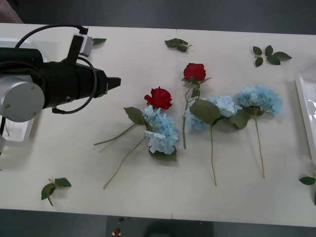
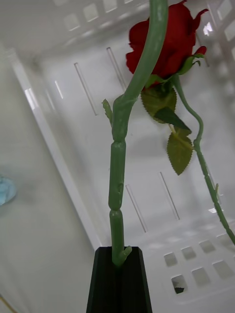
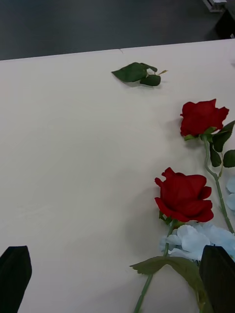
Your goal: Put the red flowers into the right box and the blue flowers into the left box
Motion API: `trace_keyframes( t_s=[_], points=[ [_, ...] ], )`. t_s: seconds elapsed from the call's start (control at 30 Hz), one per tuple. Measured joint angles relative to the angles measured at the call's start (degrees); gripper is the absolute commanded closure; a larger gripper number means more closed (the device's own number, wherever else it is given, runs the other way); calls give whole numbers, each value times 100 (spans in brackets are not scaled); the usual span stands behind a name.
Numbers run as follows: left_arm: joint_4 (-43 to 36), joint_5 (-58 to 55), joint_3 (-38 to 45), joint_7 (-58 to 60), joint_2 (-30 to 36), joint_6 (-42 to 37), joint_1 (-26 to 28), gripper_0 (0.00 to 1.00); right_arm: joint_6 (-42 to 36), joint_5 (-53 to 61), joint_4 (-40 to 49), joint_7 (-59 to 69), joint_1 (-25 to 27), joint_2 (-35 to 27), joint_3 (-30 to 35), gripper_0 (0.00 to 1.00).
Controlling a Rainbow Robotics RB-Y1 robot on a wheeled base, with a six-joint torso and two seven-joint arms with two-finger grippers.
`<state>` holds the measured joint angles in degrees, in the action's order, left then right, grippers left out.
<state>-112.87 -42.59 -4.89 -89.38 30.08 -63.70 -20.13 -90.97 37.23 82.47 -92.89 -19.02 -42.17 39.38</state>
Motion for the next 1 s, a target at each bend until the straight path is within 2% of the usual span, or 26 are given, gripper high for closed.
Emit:
trace_keyframes(
  t_s=[0.2, 0.43, 0.47, 0.53, 0.57, 0.63, 0.67, 0.8, 1.0],
  points=[
    [482, 421, -421, -99, -65, 104, -351, 0, 856, -388, -803, 2, 0, -16, -101, 100],
    [999, 918, -1051, -100, -64, 280, -537, 0, 1911, -387, -1614, 6, 0, -196, -803, 100],
    [1080, 933, -1114, -100, -64, 333, -550, 0, 2001, -385, -1671, 7, 0, -214, -895, 98],
    [1234, 972, -1231, -100, -64, 483, -560, 0, 2143, -374, -1731, 10, 0, -234, -1038, 84],
    [1312, 1006, -1292, -100, -64, 552, -561, 0, 2188, -374, -1734, 11, 0, -234, -1089, 67],
    [1469, 1116, -1421, -100, -64, 630, -582, 0, 2204, -372, -1734, 12, -1, -234, -1151, 9],
    [1554, 1175, -1494, -100, -64, 656, -611, 0, 2204, -366, -1734, 12, -1, -234, -1173, 0],
    [1995, 1371, -1813, -100, -88, 791, -856, 0, 2211, -266, -1733, 13, -2, -236, -1207, 0],
    [2463, 1720, -1962, -99, -459, 815, -1174, 0, 2070, -240, -1524, 12, -3, -289, -1206, 0]
  ],
)
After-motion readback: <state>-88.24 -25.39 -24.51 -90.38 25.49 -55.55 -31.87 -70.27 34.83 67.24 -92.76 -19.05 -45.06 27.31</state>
